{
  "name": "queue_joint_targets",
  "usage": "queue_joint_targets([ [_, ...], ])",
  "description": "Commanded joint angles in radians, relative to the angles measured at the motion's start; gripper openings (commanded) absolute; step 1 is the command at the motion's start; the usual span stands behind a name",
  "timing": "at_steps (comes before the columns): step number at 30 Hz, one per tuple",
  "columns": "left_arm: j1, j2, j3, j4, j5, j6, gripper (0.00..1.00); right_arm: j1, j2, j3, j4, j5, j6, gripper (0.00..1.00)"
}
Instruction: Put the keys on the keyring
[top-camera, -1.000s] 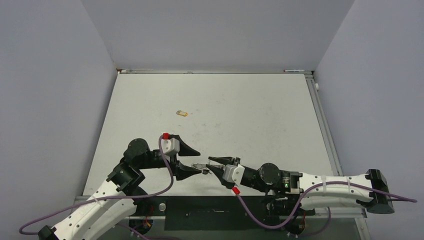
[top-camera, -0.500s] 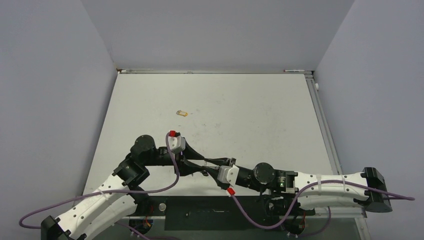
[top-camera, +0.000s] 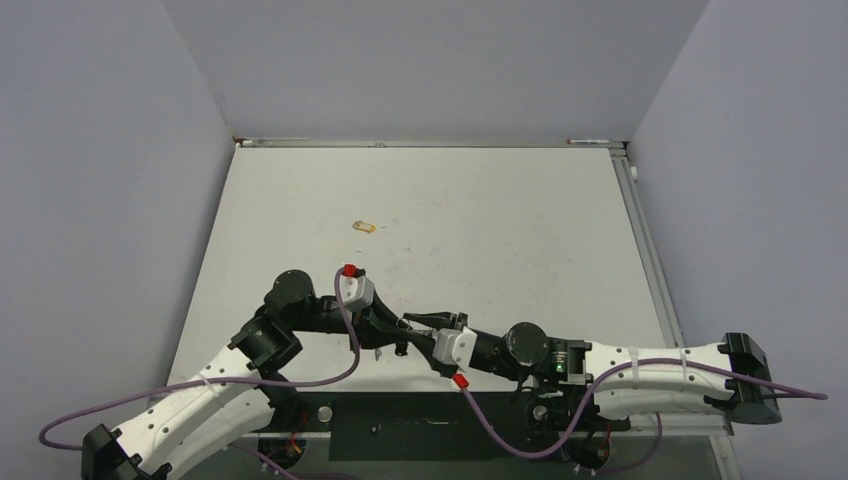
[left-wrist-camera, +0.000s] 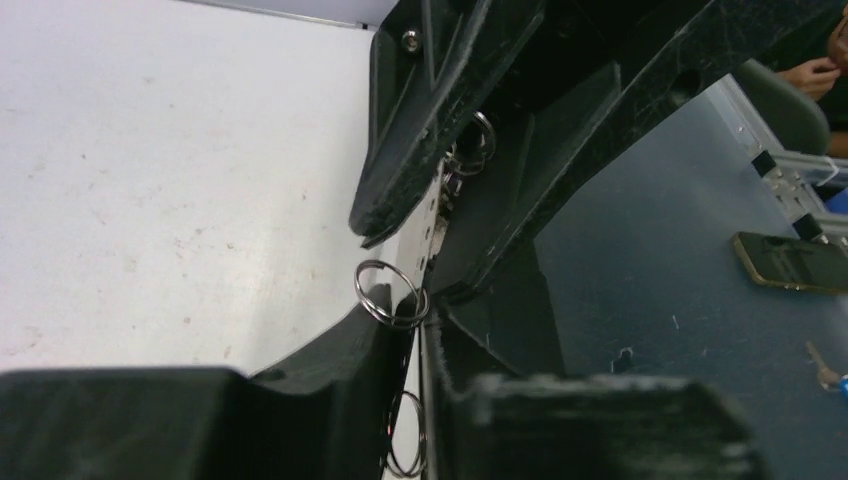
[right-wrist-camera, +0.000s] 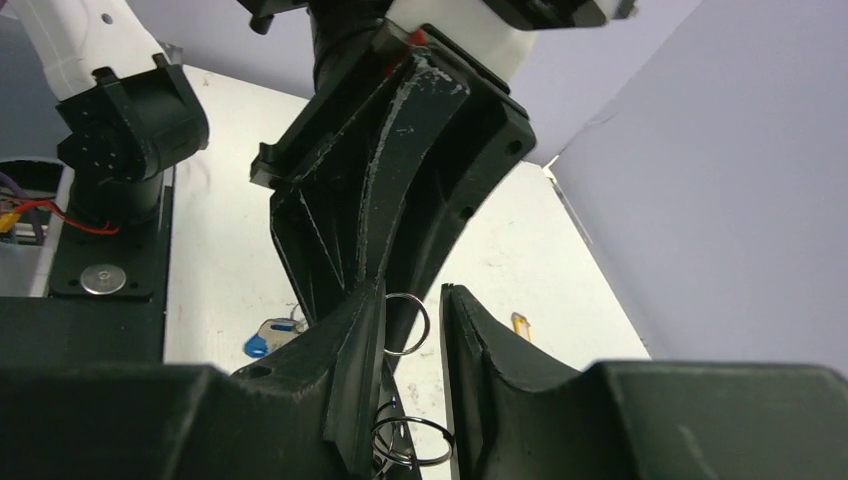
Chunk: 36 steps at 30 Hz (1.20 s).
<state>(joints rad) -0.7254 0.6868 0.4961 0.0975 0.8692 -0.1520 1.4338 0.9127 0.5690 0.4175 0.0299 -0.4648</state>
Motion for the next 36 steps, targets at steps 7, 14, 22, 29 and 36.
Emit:
queue_joint_targets([
  [7,-0.004,-0.054,0.055,-0.012,-0.019,0.051,0.00,-0.006,-0.001,0.036,0.136,0.027,0.038,0.05],
  [14,0.003,-0.080,0.071,-0.093,-0.080,0.101,0.00,-0.007,-0.155,0.107,-0.115,0.194,0.095,0.61],
  [22,0.009,-0.099,0.070,-0.128,-0.095,0.121,0.00,-0.006,-0.309,0.161,-0.357,0.124,0.172,0.67],
  [29,-0.005,-0.094,0.083,-0.209,-0.141,0.194,0.00,-0.011,-0.191,0.298,-0.495,0.167,0.328,0.72],
  [36,-0.044,-0.096,0.089,-0.252,-0.136,0.223,0.00,-0.148,0.036,0.460,-0.671,-0.137,0.391,0.61],
])
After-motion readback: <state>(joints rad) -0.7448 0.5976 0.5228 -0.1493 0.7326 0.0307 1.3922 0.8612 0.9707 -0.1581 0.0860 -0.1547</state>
